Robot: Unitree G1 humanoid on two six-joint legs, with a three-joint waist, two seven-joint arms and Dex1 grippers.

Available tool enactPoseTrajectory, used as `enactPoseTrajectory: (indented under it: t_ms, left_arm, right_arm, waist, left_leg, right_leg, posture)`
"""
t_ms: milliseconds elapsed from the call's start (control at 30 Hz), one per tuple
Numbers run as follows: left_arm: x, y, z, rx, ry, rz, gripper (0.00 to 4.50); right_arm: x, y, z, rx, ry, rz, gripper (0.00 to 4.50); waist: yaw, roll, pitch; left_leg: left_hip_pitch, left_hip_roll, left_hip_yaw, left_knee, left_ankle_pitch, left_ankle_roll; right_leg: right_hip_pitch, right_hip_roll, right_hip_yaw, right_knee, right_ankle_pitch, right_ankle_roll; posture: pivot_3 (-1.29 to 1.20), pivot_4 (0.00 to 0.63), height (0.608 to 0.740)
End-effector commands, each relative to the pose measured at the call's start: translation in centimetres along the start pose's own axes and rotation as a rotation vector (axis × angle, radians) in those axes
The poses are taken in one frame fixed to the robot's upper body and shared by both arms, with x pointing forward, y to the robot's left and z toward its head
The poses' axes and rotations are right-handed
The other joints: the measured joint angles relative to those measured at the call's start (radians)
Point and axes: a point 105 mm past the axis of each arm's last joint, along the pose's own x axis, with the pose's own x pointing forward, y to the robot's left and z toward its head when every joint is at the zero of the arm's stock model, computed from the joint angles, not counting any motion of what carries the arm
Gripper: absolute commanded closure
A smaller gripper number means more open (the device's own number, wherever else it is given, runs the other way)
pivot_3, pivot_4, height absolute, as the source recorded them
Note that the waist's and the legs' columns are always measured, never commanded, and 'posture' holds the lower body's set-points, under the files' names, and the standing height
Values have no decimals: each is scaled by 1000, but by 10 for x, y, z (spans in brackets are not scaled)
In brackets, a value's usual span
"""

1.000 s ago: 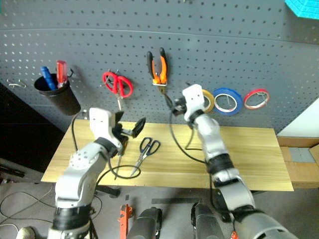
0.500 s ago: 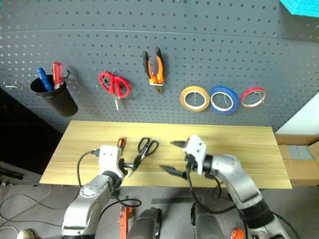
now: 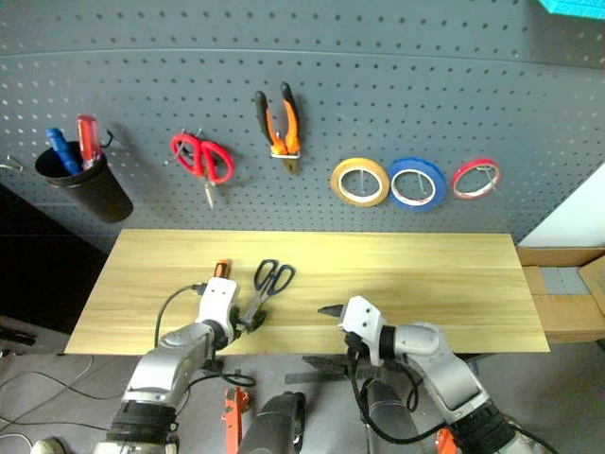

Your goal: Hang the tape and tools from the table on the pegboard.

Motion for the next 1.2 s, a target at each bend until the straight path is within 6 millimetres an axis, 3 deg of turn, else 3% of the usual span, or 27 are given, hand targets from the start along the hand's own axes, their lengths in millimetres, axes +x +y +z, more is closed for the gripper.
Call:
enactPoseTrajectory:
  t_ms: [33,267,433,700,867,1033,1200]
  left_arm:
    - [0,-2,-10,12,45,-28,1622]
    - [-1,-1,-7,23,43,-41,4018]
    - [-3,0,-10,33,46,-41,4042]
    - [-15,-17,7,86,-71,-35,4042]
    - [-46,-31,16,115,-186,17,4042]
    - [-92,-47,27,103,-345,54,4042]
    - [-129,-45,57,118,-538,165,4042]
  right_arm:
    - [0,-5,5,-12,-20,-23,0]
    - [3,-9,6,-16,-23,-42,0]
    - [0,-13,5,-15,-29,-73,0]
    - [-8,-22,4,-2,-24,-117,0]
    - [-16,-23,21,34,-96,-153,0]
    - [-28,-28,50,76,-195,-204,0]
    - [-35,-38,75,106,-312,-256,0]
  waist:
    - [-3,0,0]
    - [-6,0,0]
    - [-5,0,0]
    - [10,-3,-3]
    - [19,-5,-9]
    - [25,-7,-28]
    - [36,-6,-66]
  left_leg:
    - [0,0,0,0,0,0]
    - [0,-2,-1,0,0,-2]
    - [0,-2,-2,0,0,-2]
    - [-1,-2,-3,0,0,-3]
    - [-3,-2,-6,0,0,-11]
    - [-6,-3,-7,1,0,-11]
    - [-6,-3,-3,1,0,-11]
  right_leg:
    - [0,0,0,0,0,0]
    - [0,-6,1,0,-1,3]
    - [0,-7,0,0,-1,3]
    - [0,-8,0,0,-1,3]
    - [-1,-11,0,-1,-1,3]
    - [-1,-12,0,-2,-1,3]
    - [-1,-11,-2,-2,-1,3]
  posture:
    - [19,292,740]
    - [29,268,740]
    - [88,248,740]
    - [136,206,740]
    - [128,167,740]
    - [131,131,740]
    - [168,88,740]
